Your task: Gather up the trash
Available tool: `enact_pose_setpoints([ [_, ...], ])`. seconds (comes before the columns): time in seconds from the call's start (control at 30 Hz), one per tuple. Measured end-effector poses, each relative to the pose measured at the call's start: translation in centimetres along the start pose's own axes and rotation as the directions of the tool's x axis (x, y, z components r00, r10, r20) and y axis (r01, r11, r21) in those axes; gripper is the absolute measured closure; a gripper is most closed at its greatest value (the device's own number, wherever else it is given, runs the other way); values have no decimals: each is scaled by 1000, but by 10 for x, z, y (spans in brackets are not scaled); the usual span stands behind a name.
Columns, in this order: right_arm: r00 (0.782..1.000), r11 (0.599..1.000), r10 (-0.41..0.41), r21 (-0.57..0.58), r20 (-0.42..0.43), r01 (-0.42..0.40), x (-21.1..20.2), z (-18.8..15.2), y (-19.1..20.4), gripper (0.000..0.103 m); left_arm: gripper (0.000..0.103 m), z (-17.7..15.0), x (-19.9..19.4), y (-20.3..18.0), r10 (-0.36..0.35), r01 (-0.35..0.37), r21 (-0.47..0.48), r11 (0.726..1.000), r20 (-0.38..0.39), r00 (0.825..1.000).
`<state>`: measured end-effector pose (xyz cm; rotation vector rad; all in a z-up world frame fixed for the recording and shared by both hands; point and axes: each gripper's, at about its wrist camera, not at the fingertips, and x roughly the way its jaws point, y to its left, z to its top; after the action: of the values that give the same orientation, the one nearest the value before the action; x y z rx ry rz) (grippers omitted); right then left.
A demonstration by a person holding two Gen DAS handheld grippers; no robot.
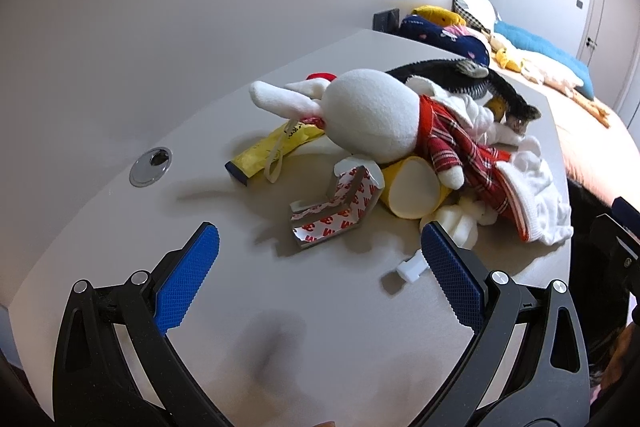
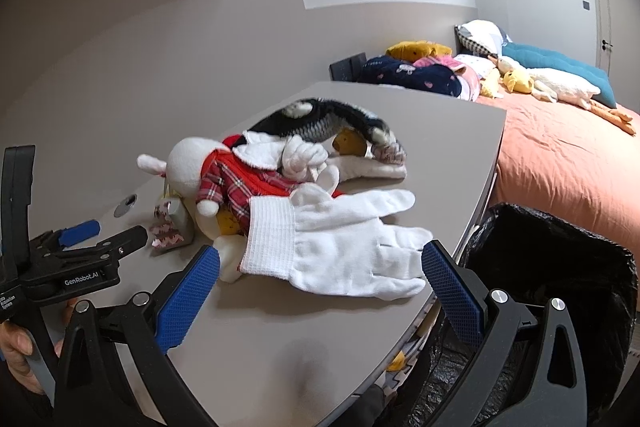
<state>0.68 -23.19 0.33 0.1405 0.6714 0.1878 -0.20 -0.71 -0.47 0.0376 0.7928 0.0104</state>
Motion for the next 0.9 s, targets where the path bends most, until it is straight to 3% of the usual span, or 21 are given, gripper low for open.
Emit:
enact_pose_setpoints([
  [0.4,999,1000,6,-26,-37,-7,26,2,4,2,5,6,28,1,-50,50,12,999,-41,998],
  [0.8,997,999,-1,-46,-78,-3,56,8,6,3,5,19,58,-7,-27,32,137,990,-35,999],
  [0.9,995,998,-9,-57,-95,4,62,6,8,13,5,21,61,-7,-31,36,154,987,-33,999],
])
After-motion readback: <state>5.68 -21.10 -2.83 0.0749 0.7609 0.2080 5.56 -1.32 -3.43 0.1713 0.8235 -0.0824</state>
